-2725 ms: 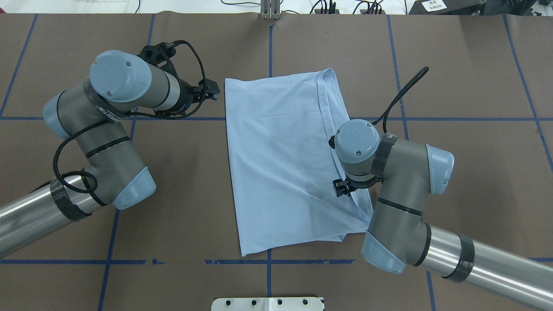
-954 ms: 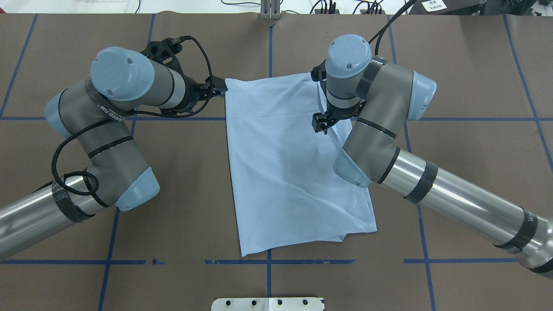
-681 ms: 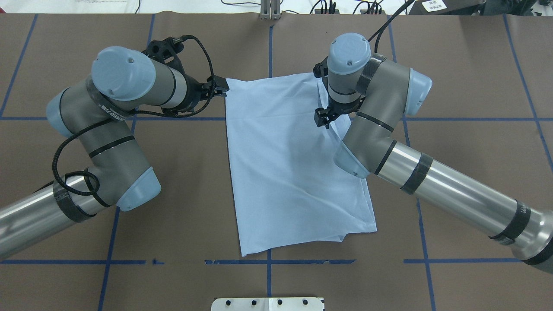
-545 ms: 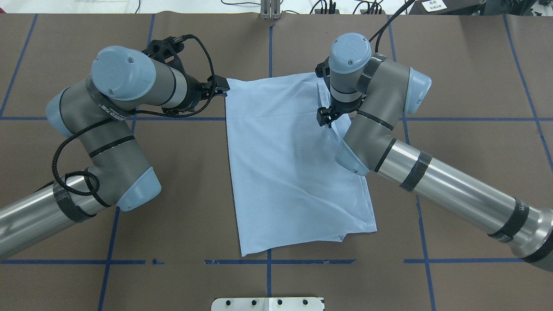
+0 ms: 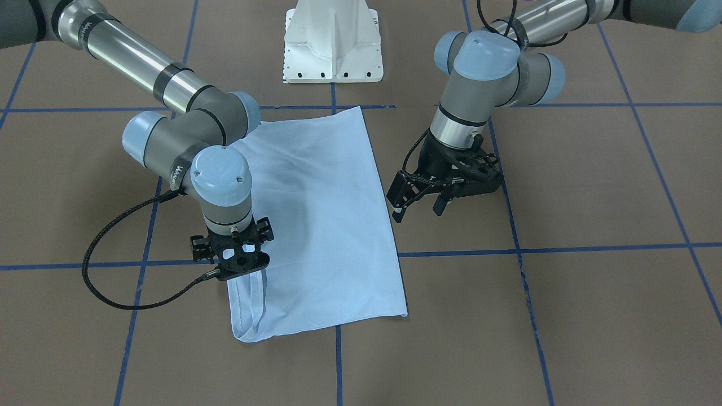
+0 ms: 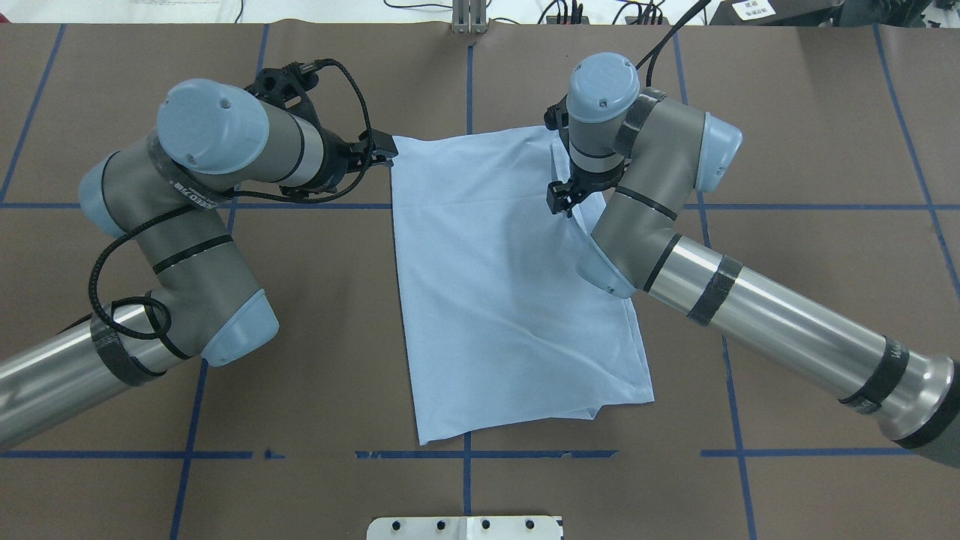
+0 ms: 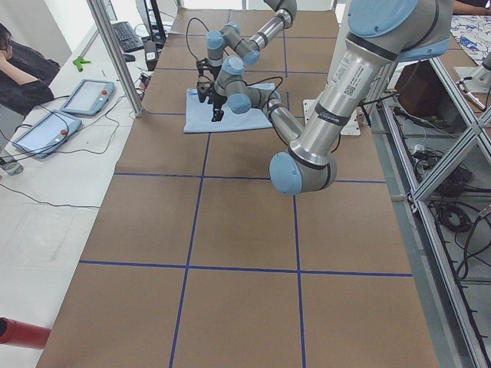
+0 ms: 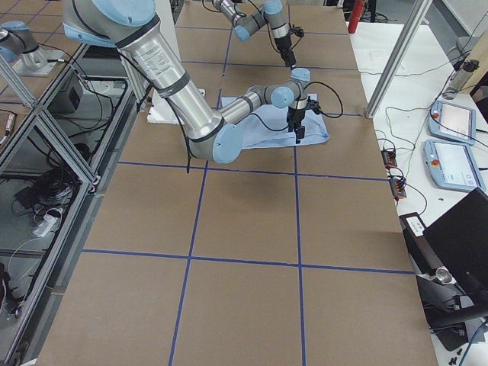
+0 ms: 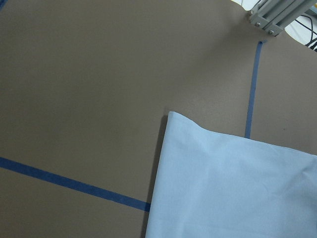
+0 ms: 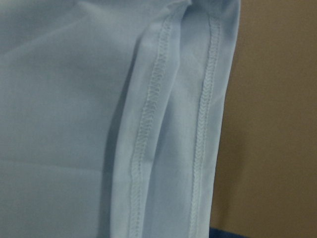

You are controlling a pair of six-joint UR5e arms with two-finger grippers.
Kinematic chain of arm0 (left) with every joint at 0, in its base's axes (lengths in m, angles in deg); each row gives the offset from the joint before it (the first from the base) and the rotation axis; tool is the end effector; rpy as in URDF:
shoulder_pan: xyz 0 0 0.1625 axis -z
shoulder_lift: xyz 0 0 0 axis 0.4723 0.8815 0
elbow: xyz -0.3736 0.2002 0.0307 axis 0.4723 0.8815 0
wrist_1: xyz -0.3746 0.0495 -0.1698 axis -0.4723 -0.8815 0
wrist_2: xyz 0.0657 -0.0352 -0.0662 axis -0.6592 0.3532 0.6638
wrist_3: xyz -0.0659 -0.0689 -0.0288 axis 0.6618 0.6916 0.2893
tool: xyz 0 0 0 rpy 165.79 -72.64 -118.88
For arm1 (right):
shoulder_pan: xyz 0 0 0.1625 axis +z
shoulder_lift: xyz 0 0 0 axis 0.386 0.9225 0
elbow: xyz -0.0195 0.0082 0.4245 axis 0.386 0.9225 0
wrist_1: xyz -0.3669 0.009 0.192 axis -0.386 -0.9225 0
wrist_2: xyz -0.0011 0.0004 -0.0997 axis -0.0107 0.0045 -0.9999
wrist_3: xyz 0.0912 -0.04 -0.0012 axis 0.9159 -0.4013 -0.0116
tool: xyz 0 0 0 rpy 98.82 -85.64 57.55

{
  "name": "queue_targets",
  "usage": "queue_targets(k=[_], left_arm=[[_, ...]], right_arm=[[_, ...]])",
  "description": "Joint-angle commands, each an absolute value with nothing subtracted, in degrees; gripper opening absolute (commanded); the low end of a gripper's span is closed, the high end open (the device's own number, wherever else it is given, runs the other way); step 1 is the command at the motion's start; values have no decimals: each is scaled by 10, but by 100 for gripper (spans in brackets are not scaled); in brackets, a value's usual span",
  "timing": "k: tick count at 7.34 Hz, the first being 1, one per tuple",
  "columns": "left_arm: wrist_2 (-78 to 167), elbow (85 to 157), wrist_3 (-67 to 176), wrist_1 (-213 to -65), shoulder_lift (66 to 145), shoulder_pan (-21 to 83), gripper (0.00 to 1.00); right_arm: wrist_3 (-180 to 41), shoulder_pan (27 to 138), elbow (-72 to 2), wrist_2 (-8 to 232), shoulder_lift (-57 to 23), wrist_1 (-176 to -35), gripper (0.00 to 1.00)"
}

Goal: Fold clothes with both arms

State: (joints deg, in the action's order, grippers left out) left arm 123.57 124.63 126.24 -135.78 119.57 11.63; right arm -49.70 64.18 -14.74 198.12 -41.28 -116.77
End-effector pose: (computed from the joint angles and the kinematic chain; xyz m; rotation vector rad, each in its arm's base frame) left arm 0.4460 -0.5209 0.2305 0.2375 1.0698 -0.4721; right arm -0.5169 -0.5913 0.3262 0.1471 -0.5757 -0.2952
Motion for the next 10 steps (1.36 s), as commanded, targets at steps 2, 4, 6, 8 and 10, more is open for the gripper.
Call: queue_targets(k=[2, 4, 6, 8, 10], left_arm=[[1236, 1246, 1263, -1358, 1200, 115, 100], [1236, 1245, 1263, -1358, 1202, 115, 100], [1240, 1247, 1264, -1358, 1202, 116, 100], [1318, 1275, 1317, -1359, 1194, 112, 100], [1350, 1326, 1482, -1368, 1153, 46, 100]], right_arm=[[-555, 682, -120, 1984, -411, -1168, 100], [-607, 712, -105, 1985, -389, -1156, 100], [-602, 715, -110, 2018, -410, -1154, 100], [-560, 717, -156, 2063, -408, -1153, 100], [-499, 717, -267, 2111, -348, -1154, 100]])
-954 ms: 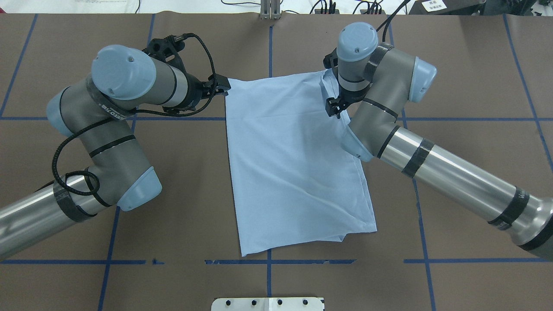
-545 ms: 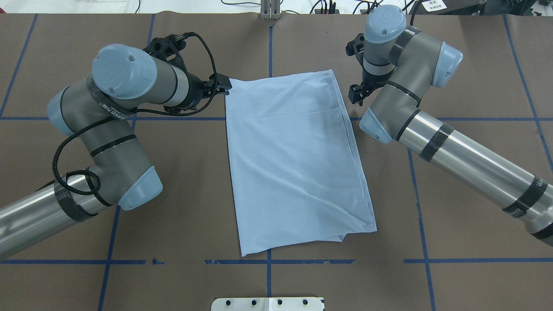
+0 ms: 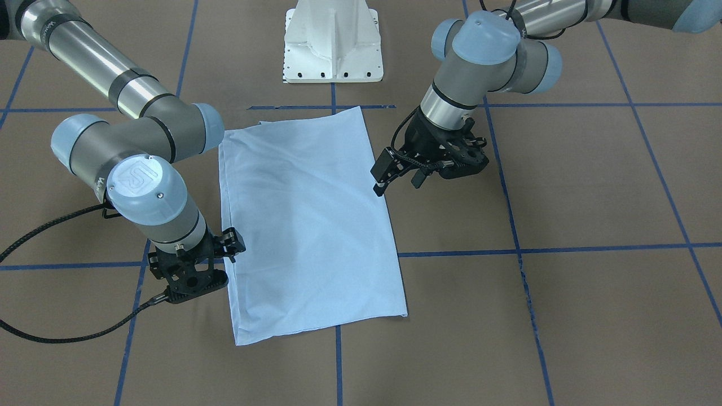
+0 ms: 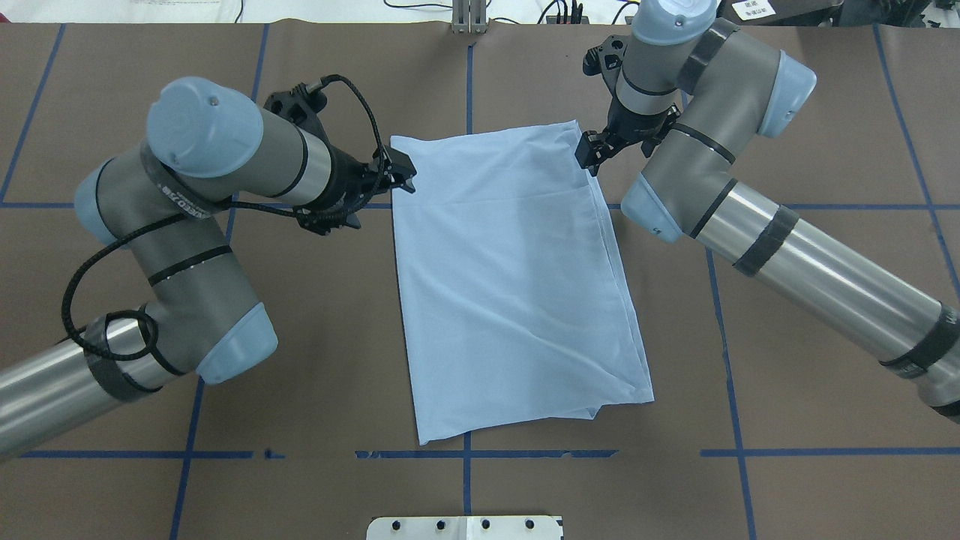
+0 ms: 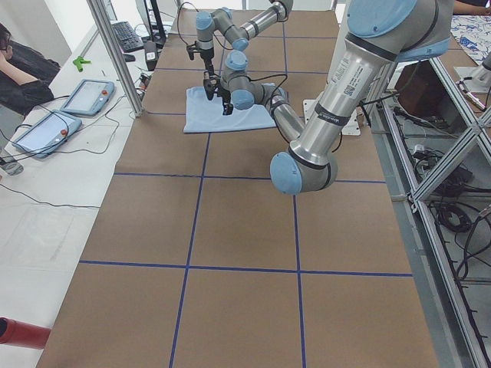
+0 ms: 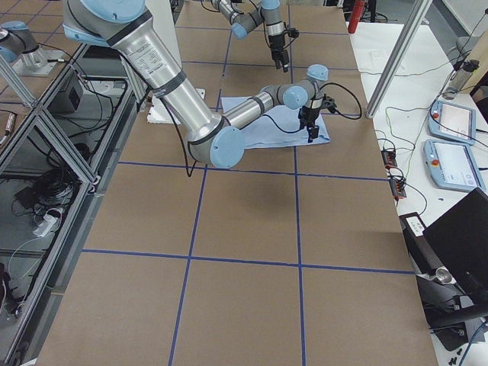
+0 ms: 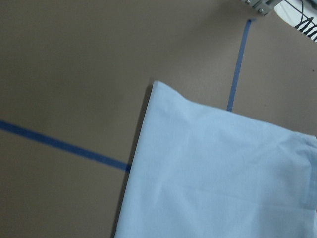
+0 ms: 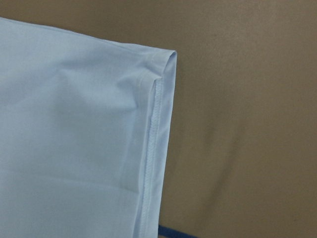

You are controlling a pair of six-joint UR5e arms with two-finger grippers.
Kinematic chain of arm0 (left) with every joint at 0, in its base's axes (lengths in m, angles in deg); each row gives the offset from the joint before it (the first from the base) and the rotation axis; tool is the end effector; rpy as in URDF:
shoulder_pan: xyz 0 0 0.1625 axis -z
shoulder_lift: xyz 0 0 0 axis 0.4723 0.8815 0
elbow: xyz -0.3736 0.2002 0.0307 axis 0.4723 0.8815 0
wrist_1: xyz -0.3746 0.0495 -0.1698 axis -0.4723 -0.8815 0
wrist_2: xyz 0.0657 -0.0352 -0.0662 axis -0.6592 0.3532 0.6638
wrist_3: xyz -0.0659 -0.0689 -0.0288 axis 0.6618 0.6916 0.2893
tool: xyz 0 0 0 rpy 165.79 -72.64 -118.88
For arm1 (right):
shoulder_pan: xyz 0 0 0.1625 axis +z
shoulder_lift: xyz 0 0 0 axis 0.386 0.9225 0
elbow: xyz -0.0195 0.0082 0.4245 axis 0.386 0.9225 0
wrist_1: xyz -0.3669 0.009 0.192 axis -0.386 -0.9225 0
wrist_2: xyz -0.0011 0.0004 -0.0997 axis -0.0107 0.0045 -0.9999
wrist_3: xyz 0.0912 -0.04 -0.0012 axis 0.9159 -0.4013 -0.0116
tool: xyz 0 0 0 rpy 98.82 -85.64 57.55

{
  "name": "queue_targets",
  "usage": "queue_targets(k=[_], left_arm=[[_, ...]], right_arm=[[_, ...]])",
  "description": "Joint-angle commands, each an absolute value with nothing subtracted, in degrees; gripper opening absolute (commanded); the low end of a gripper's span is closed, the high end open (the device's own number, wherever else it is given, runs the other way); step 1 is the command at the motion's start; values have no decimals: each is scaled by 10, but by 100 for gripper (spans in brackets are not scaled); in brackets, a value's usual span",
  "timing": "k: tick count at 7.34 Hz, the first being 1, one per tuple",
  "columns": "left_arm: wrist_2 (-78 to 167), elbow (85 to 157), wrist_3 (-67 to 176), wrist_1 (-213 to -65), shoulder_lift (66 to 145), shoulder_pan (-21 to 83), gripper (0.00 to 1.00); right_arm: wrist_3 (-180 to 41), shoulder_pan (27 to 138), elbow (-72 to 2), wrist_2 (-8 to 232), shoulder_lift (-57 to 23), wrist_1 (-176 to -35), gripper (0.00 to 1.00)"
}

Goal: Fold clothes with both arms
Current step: 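Release the far corners and move the left gripper toward the near edge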

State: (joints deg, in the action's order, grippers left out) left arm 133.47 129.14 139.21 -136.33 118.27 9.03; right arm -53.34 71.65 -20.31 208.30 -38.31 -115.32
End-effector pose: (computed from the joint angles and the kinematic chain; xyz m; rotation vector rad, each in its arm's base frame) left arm 0.4557 -0.4691 0.2083 -0.0445 1.1843 -0.5163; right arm -0.4305 -0.6231 0.3099 0.1502 -0.7332 -0.2900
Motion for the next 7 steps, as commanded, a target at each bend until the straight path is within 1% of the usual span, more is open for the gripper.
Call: queue_targets(k=[1, 3, 5, 7], left_arm=[[1319, 1347, 1544, -1364, 1146, 3, 100], [1270, 1348, 1610, -1317, 1142, -85, 100], [1234, 1345, 1646, -1270, 1146, -161, 100], [1223, 1326, 1653, -1270, 1150, -182, 100]], right_arm=[[-474, 717, -313, 2144, -321, -1156, 100], [-413, 713, -360, 2174, -290, -1153, 100], [-392, 700, -367, 2172, -289, -1152, 100], [-386, 696, -366, 2168, -289, -1152, 100]])
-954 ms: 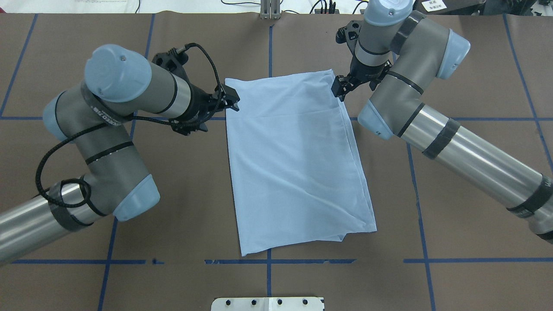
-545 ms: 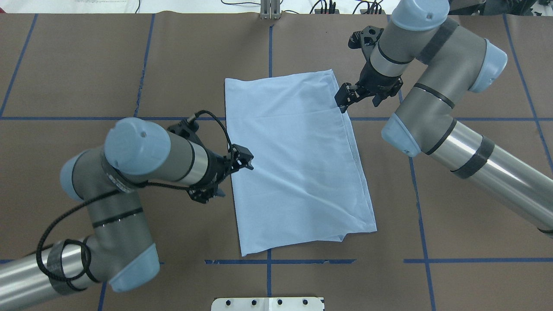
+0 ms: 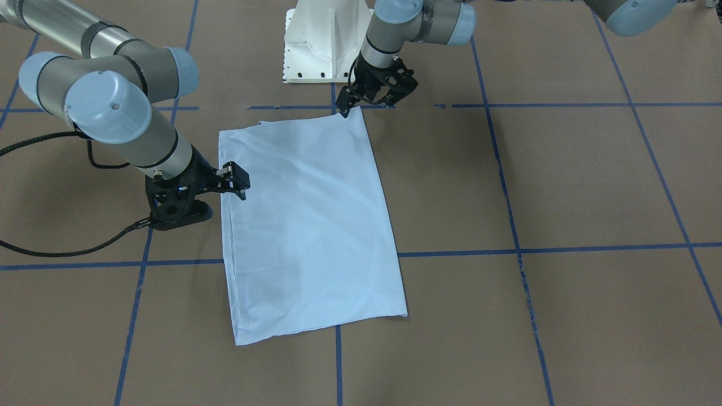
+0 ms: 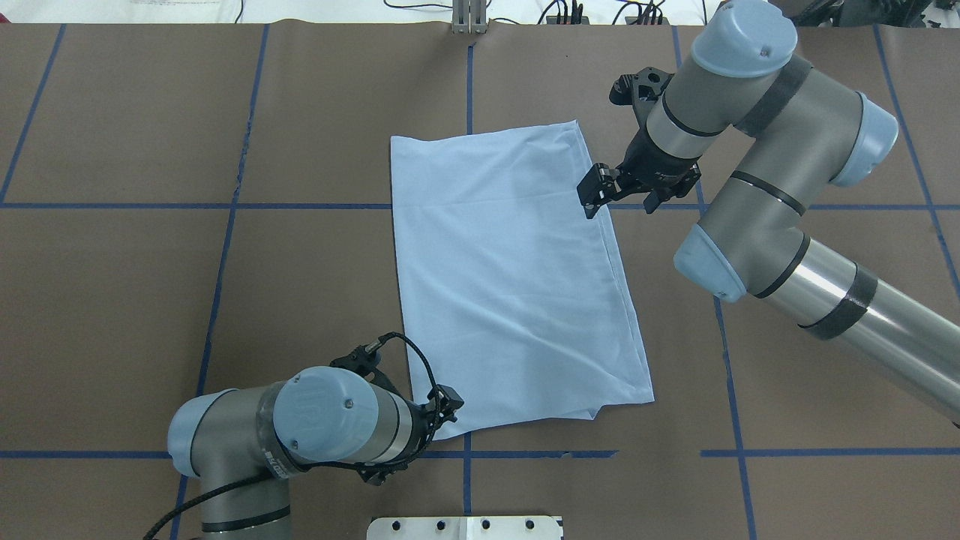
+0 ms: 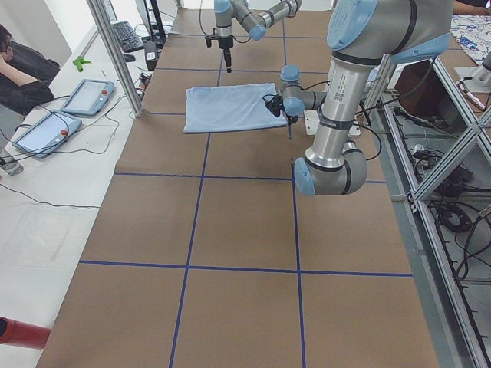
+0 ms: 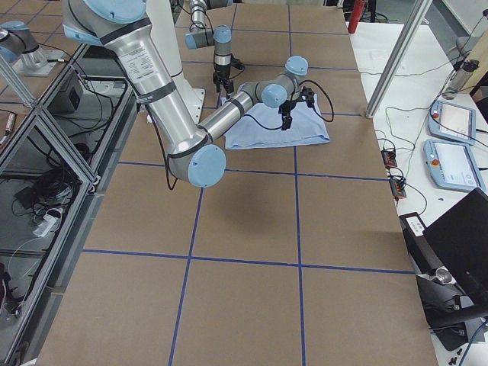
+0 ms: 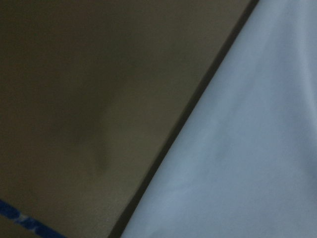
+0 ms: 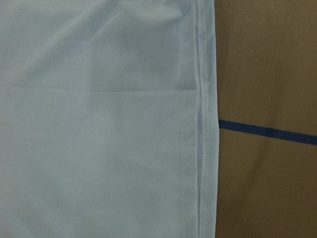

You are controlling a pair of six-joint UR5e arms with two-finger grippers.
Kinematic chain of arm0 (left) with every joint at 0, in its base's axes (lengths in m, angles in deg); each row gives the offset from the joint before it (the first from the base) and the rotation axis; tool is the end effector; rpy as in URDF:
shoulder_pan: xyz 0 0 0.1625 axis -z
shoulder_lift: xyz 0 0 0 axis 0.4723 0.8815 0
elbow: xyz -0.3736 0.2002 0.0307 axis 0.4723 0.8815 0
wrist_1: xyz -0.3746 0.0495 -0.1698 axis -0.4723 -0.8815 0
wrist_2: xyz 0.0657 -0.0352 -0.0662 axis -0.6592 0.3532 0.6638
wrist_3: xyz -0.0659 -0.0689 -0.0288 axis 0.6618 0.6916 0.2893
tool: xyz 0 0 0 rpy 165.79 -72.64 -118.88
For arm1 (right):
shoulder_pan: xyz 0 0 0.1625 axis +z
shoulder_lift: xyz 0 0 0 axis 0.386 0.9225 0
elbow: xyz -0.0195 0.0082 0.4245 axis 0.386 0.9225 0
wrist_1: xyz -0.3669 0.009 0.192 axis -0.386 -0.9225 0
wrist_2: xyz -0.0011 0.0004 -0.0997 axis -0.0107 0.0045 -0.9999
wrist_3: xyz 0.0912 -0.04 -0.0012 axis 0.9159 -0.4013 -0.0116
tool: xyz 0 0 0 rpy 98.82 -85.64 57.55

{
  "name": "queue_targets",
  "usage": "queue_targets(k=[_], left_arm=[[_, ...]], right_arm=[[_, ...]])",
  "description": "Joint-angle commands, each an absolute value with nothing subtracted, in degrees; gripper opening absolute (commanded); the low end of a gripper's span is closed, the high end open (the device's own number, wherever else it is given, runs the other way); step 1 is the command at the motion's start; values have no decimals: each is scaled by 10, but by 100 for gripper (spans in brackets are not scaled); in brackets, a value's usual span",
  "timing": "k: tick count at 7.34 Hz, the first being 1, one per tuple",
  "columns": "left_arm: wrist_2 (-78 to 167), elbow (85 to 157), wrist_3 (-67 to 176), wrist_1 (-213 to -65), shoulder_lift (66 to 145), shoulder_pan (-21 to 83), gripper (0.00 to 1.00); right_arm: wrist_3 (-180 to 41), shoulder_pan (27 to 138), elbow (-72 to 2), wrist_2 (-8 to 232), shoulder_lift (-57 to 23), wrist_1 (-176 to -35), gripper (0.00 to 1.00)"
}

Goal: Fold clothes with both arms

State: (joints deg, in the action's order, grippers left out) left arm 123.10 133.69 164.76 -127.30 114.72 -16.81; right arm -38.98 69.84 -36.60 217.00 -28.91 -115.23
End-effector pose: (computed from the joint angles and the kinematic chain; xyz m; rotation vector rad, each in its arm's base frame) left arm 0.5943 -0.2372 0.2374 -0.3752 0.9602 -0.6519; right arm -0.4010 -0.5380 0.2892 0.0246 -0.9189 -0.1664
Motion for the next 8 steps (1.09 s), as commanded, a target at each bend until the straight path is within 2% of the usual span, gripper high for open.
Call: queue_targets(k=[1, 3, 6, 8], left_arm=[[1209, 1311, 1652, -1270, 1159, -183, 99], [1201, 1310, 1647, -1270, 1164, -180, 96], [1195, 1310, 1648, -1270, 1165, -180, 72], [1187, 1310, 1650, -1270, 1165, -179, 49]], right_arm=[[-386, 696, -367, 2168, -289, -1152, 100], [-388, 696, -362, 2167, -289, -1152, 100], [-389, 696, -362, 2167, -286, -1152, 100], [-389, 696, -361, 2167, -286, -1152, 100]])
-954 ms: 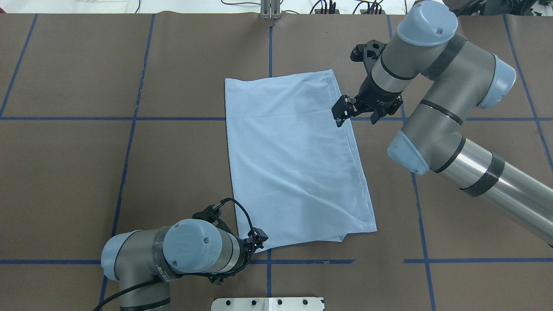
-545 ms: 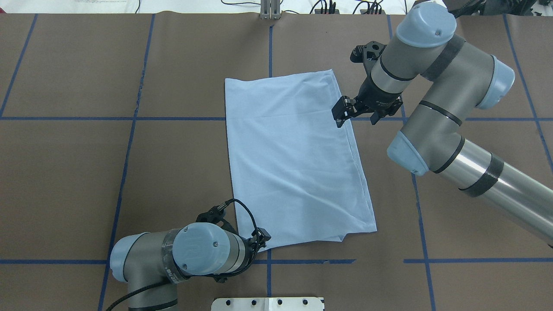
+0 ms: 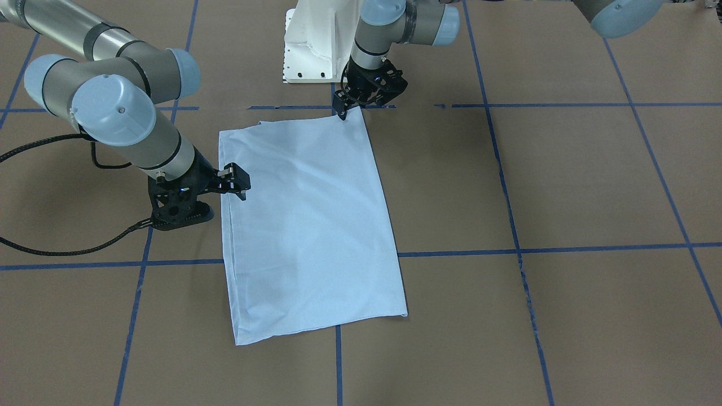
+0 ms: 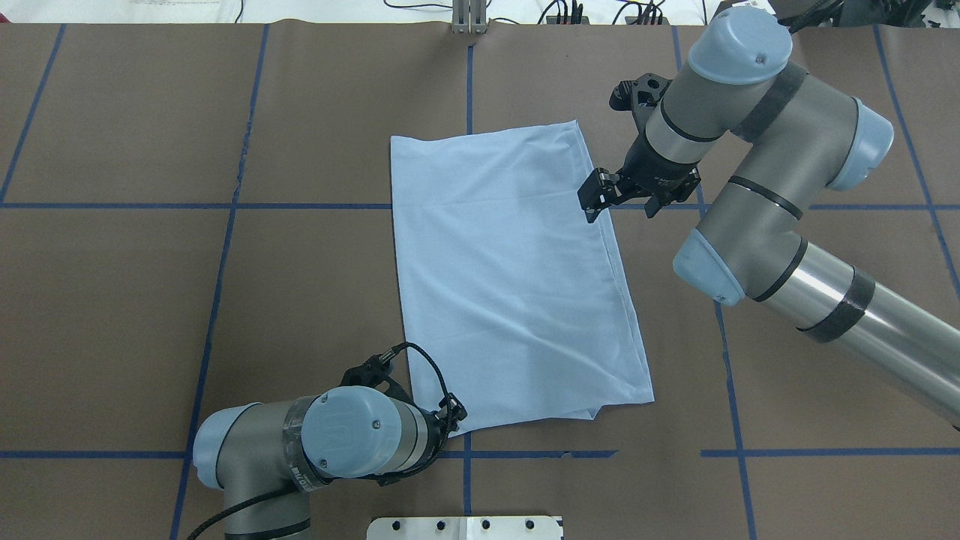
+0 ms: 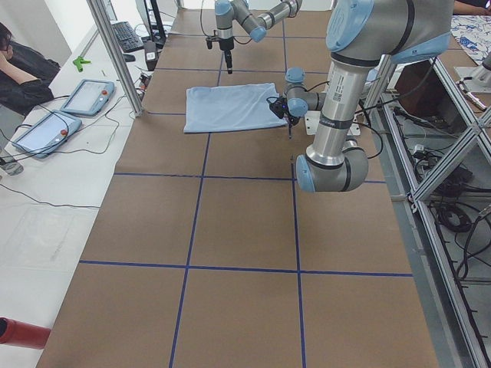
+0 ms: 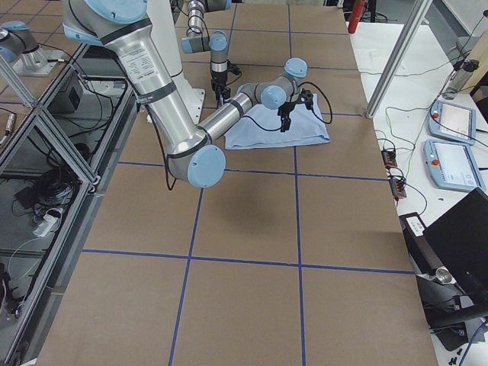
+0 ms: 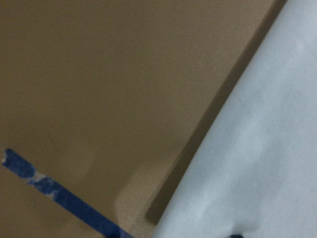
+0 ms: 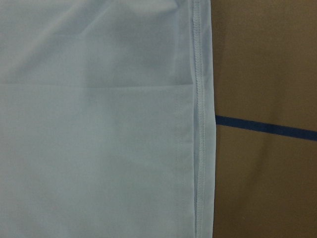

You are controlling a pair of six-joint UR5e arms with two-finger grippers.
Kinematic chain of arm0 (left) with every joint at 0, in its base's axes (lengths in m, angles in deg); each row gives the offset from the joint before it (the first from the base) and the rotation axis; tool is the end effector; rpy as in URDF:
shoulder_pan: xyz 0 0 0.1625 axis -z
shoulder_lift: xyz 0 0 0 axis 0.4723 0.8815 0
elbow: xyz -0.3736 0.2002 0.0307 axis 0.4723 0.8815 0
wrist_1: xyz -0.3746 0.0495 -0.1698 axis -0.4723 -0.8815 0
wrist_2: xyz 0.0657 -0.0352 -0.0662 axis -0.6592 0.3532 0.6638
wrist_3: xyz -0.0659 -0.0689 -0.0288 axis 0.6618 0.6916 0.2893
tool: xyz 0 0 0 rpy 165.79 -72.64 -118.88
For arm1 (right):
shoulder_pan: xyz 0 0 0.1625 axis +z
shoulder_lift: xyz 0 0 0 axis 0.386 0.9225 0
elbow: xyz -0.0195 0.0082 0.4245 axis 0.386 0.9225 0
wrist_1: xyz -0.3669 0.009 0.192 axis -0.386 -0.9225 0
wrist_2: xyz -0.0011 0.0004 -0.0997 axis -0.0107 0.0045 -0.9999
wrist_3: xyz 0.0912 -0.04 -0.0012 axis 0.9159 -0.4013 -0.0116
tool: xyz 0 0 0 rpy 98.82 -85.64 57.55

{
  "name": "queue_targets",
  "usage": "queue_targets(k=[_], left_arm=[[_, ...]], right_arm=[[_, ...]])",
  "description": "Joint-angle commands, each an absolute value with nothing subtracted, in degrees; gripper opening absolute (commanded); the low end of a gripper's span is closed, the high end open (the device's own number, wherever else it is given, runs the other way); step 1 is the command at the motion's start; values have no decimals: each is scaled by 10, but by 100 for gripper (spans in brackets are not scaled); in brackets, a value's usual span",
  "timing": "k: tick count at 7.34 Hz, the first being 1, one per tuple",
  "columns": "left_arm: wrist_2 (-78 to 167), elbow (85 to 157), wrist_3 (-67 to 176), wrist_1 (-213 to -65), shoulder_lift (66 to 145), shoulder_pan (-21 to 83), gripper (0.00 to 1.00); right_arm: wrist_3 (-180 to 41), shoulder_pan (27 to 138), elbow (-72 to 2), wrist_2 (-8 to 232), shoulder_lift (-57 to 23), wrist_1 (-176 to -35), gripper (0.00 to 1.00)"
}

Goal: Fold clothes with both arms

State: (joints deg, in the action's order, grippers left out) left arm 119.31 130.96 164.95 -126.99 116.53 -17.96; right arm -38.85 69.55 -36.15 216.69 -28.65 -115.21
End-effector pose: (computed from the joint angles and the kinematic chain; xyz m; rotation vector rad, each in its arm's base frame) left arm 0.6148 -0.2347 0.2389 -0.3226 0.9509 -0.6746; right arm -0.4044 -0.5373 0.2959 0.0164 -0.9081 -0.1630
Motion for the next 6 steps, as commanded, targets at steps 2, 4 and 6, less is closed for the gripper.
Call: queue_targets(k=[2, 4, 6], left_arm=[[1186, 1310, 1647, -1270, 1165, -175, 33], [1186, 1312, 1643, -1269, 1164, -169, 31], [1186, 1314, 1643, -1269, 1164, -167, 17]], right_arm=[[-389, 696, -360, 2164, -285, -1152, 100], [-389, 693, -360, 2158, -284, -1152, 100], [-388, 690, -360, 2157, -281, -1152, 100]])
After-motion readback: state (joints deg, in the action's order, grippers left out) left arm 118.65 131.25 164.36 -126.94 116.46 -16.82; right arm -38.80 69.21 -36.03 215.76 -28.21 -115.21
